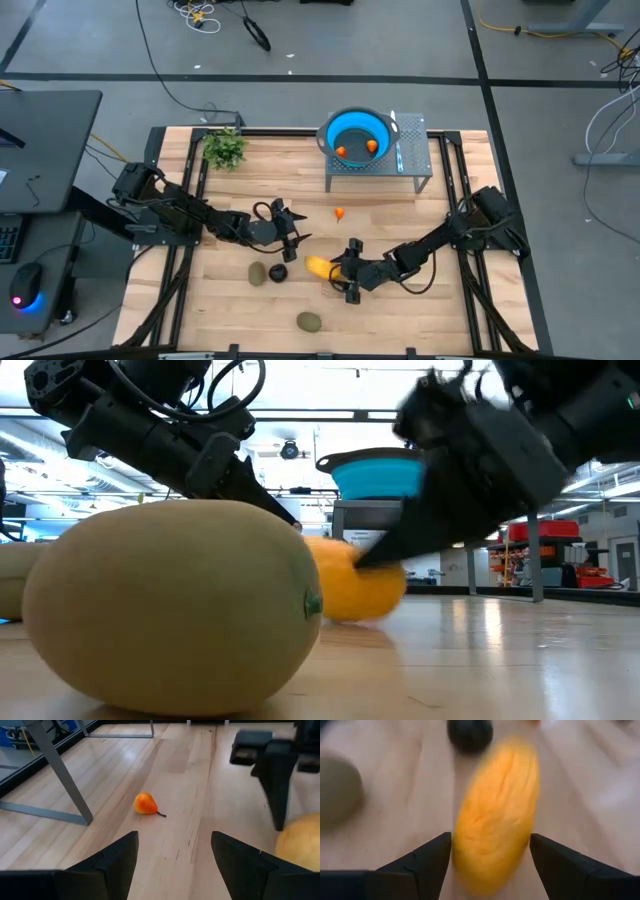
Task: Pick & Place Fruit
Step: Put the yellow mango into the blue strainer bowl
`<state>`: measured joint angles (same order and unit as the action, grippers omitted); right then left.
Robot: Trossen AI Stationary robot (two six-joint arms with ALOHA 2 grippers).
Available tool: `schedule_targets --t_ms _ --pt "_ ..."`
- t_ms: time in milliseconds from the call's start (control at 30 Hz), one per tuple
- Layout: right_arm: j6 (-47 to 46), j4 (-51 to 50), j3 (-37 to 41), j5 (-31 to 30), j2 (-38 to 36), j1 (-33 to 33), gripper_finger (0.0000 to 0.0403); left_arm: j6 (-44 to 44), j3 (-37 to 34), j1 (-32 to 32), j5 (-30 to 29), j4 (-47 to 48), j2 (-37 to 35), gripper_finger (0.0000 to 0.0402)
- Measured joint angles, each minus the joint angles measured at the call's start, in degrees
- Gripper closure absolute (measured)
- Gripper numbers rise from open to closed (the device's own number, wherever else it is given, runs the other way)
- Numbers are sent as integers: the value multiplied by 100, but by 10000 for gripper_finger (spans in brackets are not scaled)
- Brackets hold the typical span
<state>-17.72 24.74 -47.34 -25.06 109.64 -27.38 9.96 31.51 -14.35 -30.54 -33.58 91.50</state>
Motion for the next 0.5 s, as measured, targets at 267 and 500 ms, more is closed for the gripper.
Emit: schedule_targets --t_ms 267,500 --pt "-53 41 0 -11 162 41 123 43 0 0 5 7 -2 143" --pt "57 551 -2 -28 154 79 123 57 0 0 17 28 -2 143"
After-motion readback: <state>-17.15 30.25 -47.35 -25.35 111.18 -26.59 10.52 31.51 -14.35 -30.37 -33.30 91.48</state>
